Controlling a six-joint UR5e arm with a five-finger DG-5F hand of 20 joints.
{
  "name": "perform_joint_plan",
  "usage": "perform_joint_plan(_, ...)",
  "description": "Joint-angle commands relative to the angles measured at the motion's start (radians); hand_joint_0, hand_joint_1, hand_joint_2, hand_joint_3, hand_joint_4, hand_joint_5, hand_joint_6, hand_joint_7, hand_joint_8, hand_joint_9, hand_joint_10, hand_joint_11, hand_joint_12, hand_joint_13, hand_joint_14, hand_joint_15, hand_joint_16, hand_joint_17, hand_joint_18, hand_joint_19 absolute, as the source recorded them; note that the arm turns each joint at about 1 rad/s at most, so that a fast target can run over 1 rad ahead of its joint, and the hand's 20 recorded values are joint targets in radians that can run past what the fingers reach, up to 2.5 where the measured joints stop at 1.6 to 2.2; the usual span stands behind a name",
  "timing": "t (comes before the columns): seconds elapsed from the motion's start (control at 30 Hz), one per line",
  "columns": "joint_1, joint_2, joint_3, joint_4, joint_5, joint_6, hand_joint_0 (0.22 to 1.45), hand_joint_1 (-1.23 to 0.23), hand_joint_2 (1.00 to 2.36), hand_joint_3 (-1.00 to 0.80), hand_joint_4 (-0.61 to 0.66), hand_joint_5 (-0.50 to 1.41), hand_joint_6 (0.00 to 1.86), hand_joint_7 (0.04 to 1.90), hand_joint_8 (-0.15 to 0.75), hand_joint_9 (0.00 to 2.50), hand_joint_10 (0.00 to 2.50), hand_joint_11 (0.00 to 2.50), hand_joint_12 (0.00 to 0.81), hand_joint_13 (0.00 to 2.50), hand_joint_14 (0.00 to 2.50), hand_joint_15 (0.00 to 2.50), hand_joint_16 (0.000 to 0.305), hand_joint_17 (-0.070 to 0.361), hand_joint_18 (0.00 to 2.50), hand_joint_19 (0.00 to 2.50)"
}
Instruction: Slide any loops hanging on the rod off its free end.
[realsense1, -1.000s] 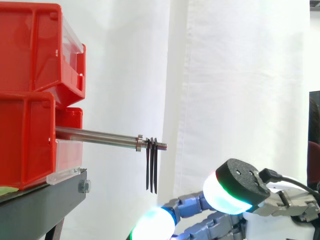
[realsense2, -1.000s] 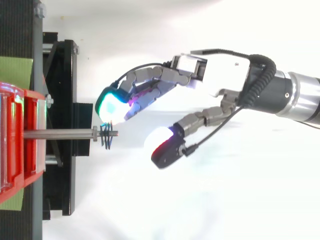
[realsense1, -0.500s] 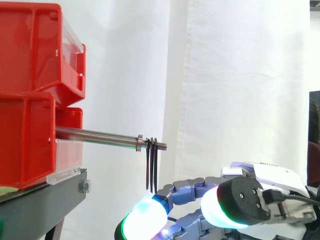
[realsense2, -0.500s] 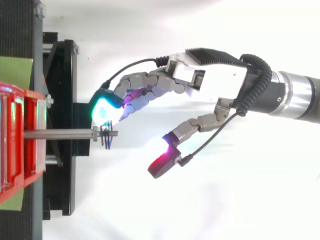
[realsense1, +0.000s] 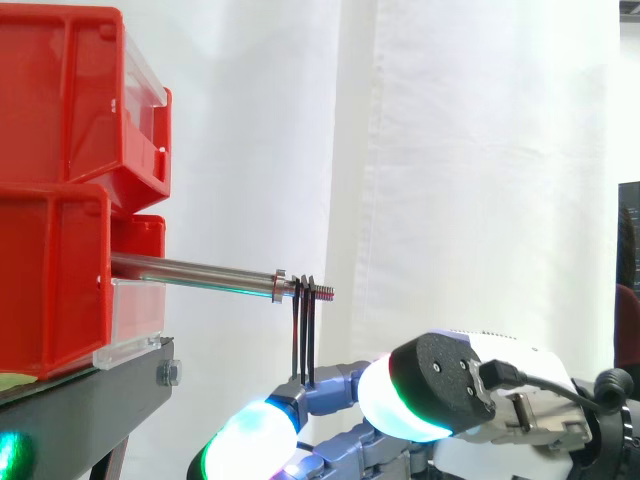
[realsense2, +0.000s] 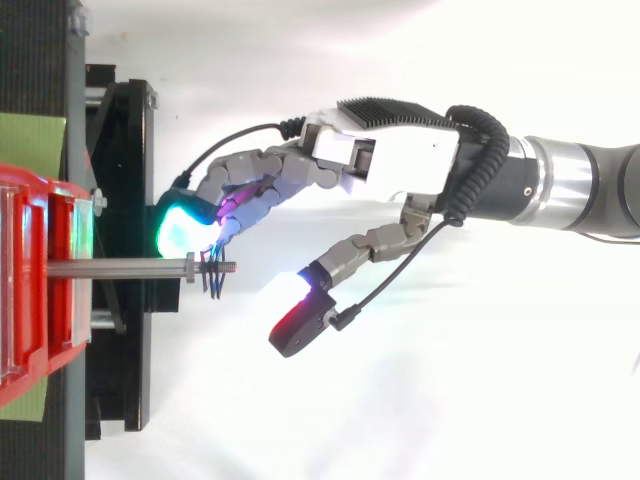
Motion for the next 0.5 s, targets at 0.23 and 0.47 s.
perform_joint_plan(0.23,-0.004,-0.002,0.019,-0.006,-0.023,-0.031,0.57,-0.63,1.00,-0.50,0.30,-0.13,0.50,0.98,0.289,0.85,0.00,0.09,0.337,0.80,0.00,0.09,0.037,0.083,0.61,0.22)
perform_joint_plan(0.47,-0.005,-0.013,0.020,-0.004,-0.028,0.016,0.58,-0.63,1.00,-0.49,0.31,-0.12,0.50,1.02,0.289,0.86,0.00,0.09,0.335,0.81,0.00,0.10,0.036,0.082,0.60,0.23)
